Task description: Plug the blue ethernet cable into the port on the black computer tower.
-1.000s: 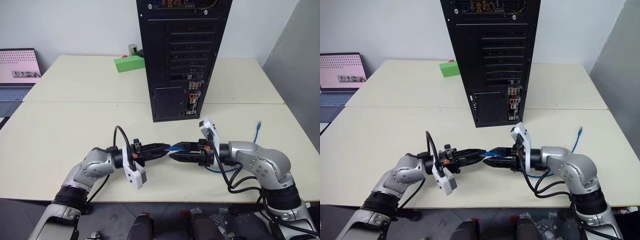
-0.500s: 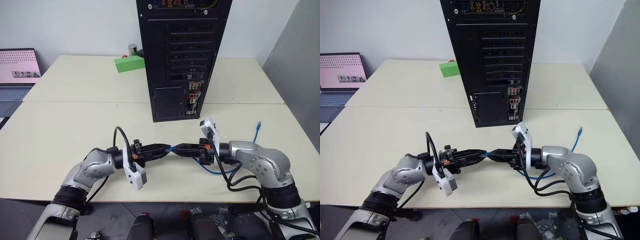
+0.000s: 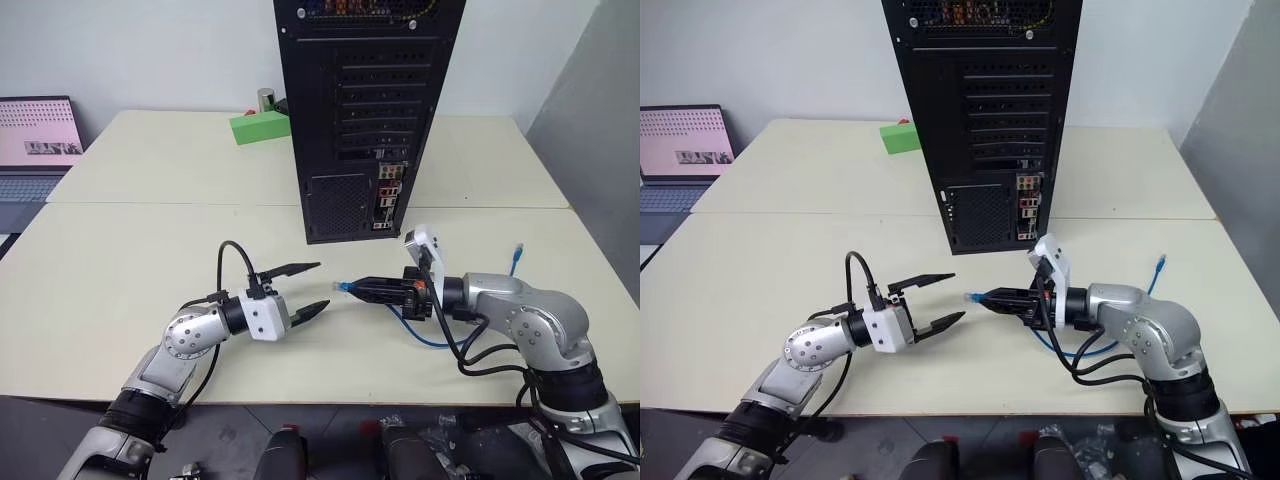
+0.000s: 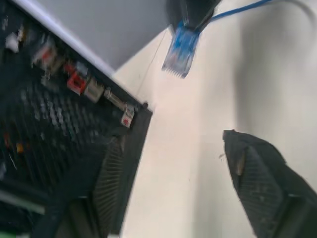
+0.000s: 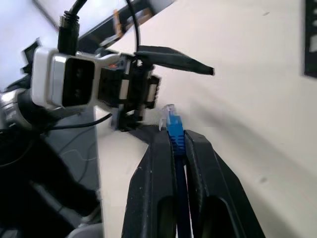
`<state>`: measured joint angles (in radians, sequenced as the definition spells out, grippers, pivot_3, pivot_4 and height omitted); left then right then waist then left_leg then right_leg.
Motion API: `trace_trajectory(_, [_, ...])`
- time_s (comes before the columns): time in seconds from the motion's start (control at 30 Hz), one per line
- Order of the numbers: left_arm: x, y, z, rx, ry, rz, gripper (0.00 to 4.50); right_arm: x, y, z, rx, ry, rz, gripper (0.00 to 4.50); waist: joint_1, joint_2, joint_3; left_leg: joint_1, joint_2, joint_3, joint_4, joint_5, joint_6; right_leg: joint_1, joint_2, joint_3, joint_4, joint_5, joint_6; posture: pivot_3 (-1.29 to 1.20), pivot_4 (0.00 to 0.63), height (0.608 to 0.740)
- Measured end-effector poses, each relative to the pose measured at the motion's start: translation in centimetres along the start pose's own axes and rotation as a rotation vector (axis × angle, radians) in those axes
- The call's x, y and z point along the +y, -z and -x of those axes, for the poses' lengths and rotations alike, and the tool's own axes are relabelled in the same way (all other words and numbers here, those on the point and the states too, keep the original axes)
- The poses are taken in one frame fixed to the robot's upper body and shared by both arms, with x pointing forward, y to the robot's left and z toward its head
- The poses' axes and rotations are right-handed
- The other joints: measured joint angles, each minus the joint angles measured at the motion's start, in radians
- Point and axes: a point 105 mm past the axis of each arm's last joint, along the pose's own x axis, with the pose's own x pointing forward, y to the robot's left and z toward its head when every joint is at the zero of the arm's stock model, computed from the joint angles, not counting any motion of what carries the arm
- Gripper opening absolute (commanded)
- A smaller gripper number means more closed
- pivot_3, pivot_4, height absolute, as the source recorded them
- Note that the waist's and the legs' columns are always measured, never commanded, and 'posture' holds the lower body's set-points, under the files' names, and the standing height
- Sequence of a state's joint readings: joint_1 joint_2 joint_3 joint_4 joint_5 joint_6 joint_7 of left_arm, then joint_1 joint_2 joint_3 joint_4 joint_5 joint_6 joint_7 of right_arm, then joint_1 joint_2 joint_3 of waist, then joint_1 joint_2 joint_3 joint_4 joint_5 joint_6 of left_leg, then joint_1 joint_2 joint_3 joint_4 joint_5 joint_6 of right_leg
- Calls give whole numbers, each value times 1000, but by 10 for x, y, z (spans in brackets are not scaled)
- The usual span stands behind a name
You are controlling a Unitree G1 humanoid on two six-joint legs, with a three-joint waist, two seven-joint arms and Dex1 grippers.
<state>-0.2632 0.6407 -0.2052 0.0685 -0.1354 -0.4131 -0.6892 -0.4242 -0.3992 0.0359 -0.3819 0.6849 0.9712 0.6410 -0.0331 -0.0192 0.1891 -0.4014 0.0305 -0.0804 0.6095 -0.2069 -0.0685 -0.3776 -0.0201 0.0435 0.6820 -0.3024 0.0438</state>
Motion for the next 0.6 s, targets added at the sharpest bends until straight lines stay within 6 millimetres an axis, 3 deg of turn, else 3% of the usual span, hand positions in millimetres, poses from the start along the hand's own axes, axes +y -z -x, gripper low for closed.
trace_trajectory(0.3, [24, -14, -22, 57, -139, 236, 3925, -7, -19, -3, -178, 401, 38, 1, -1, 0, 0, 0, 0, 0, 0, 0, 0, -1, 0, 0, 0, 0, 0, 0, 150, 740])
trace_trajectory(0.47, [31, -22, -33, 63, -177, 302, 3925, -30, -31, -2, -261, 693, -2, 1, -1, 0, 0, 0, 0, 0, 0, 0, 0, -1, 0, 1, 0, 0, 0, 0, 150, 740])
trace_trajectory(0.6, [36, -19, -35, 75, -224, 357, 3925, -42, -40, -3, -313, 812, -5, 1, -1, 0, 0, 0, 0, 0, -1, 0, 0, -1, 0, 1, 0, 0, 0, 0, 150, 740])
